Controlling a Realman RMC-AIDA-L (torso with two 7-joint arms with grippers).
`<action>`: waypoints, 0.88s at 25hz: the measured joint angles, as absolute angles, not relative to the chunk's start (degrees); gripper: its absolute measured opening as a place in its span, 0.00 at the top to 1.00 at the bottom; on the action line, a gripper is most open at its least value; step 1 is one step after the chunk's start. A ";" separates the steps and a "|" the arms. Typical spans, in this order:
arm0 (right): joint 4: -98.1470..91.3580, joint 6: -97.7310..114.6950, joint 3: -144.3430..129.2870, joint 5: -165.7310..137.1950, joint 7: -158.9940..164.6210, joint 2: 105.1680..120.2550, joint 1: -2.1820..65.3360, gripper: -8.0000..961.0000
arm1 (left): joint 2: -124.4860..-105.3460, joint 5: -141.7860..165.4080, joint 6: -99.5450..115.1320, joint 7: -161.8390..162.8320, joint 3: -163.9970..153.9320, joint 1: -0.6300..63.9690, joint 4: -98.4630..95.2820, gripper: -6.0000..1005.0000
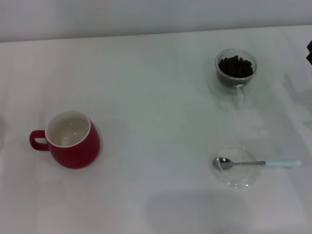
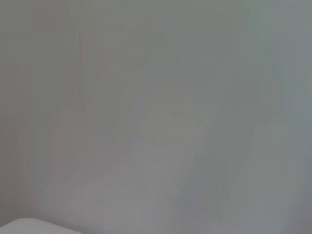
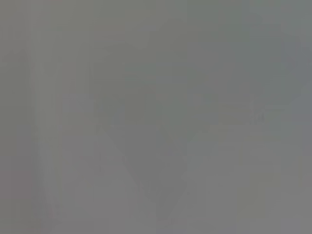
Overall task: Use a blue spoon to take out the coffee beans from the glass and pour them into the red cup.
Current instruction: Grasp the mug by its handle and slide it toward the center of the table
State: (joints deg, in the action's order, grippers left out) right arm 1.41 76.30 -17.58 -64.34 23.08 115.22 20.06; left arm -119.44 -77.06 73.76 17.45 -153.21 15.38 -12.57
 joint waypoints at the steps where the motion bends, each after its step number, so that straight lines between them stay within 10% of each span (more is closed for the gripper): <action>1: 1.41 76.57 -17.57 -64.34 23.07 115.22 20.08 0.11 | -119.44 -77.06 73.80 17.46 -153.15 15.20 -12.57 0.11; 22: 0.60 76.67 -16.86 -62.02 23.13 115.22 22.20 0.11 | -119.58 -72.04 80.15 3.46 -155.24 6.79 -12.62 0.11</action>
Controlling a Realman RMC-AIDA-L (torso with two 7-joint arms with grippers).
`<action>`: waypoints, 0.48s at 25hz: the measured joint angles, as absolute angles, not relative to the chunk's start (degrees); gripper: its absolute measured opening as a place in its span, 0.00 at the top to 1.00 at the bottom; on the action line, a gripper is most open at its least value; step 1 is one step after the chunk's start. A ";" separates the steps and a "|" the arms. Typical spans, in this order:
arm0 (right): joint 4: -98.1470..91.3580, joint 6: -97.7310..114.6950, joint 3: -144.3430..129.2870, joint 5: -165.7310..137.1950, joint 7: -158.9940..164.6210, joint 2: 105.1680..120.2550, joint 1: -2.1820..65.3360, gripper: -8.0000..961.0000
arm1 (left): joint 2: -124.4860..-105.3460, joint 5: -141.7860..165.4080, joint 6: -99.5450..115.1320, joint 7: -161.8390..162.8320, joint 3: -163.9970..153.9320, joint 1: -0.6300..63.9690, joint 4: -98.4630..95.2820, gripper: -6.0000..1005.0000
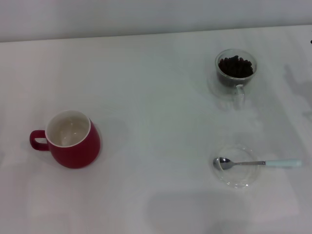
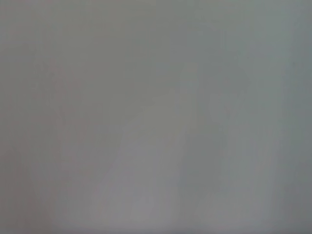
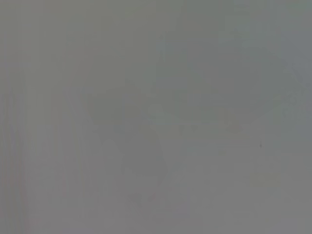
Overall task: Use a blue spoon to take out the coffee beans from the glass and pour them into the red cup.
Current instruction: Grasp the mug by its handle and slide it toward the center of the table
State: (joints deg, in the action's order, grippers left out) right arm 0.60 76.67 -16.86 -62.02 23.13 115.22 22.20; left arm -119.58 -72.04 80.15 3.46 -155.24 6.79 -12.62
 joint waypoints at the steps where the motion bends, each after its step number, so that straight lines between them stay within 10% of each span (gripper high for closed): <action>1: 0.43 76.67 -16.86 -61.93 23.15 115.22 22.23 0.11 | -119.56 -71.43 80.21 3.46 -155.60 6.65 -12.62 0.11; 12: 0.08 75.79 -16.88 -61.23 23.19 115.22 22.75 0.11 | -119.31 -67.79 80.56 2.96 -162.95 6.29 -11.57 0.11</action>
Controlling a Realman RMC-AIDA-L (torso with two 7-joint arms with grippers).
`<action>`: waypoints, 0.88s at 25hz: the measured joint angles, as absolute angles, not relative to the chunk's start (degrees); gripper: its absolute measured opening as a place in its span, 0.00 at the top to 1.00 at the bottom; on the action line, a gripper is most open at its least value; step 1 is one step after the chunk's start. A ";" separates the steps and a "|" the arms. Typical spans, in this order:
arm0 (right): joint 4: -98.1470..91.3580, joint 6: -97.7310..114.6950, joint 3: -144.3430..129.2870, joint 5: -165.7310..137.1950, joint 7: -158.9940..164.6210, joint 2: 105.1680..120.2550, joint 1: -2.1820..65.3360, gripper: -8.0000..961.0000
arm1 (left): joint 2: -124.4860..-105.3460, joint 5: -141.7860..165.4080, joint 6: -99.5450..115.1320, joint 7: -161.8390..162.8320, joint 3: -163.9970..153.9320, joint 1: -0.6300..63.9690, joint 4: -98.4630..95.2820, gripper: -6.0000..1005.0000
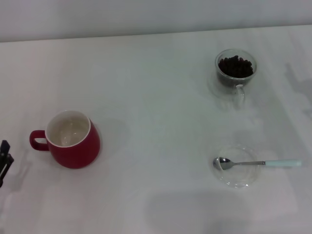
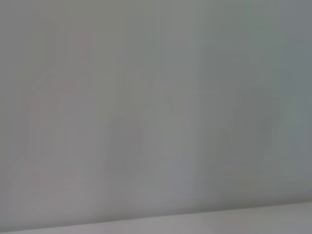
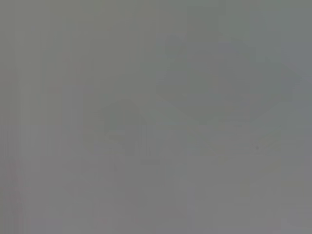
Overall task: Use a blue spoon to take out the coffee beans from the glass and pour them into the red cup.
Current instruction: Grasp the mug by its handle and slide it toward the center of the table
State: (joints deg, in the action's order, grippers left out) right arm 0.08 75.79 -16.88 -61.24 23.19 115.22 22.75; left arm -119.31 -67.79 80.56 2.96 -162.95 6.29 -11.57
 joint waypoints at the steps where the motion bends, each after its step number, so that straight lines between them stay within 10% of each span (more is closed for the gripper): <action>1: 0.08 75.75 -16.88 -61.17 23.15 115.22 22.81 0.11 | -119.32 -67.45 80.57 2.68 -162.95 6.23 -11.53 0.11; 22: 0.14 75.67 -16.87 -59.75 22.99 115.22 22.93 0.11 | -119.27 -62.09 76.16 -4.28 -163.04 9.02 -10.79 0.11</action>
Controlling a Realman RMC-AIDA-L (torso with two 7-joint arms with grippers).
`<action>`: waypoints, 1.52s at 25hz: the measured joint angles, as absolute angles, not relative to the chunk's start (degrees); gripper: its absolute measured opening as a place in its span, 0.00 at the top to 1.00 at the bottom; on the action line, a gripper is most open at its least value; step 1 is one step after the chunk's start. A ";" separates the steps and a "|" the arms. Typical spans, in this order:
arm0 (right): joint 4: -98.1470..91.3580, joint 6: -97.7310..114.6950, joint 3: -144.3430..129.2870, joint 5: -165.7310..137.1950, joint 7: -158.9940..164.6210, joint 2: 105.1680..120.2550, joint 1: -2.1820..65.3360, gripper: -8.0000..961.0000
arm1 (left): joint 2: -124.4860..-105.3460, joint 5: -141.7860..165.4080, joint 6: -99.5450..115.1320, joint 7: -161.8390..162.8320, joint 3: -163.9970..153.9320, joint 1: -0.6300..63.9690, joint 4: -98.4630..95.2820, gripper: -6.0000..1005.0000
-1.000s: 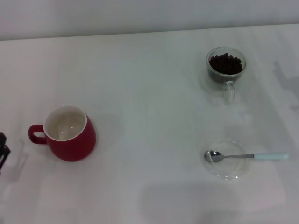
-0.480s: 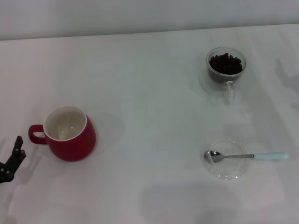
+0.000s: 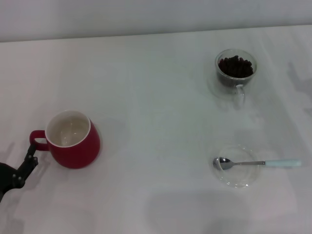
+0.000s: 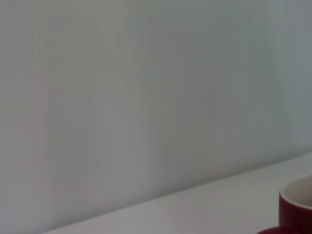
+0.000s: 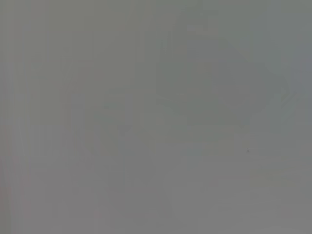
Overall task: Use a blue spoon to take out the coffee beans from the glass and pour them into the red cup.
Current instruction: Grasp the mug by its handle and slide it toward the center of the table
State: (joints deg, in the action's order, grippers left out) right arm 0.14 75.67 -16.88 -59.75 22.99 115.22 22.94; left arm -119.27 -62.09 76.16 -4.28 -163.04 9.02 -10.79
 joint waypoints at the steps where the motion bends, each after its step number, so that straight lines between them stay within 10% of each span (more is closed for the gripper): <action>1: 0.18 75.67 -16.88 -59.75 23.00 115.22 22.93 0.11 | -119.27 -62.08 75.49 -4.29 -163.03 9.23 -10.79 0.11; 38: 2.02 76.11 -16.88 -59.77 23.02 115.22 22.41 0.11 | -119.53 -62.14 68.55 -4.31 -162.95 13.29 -11.00 0.18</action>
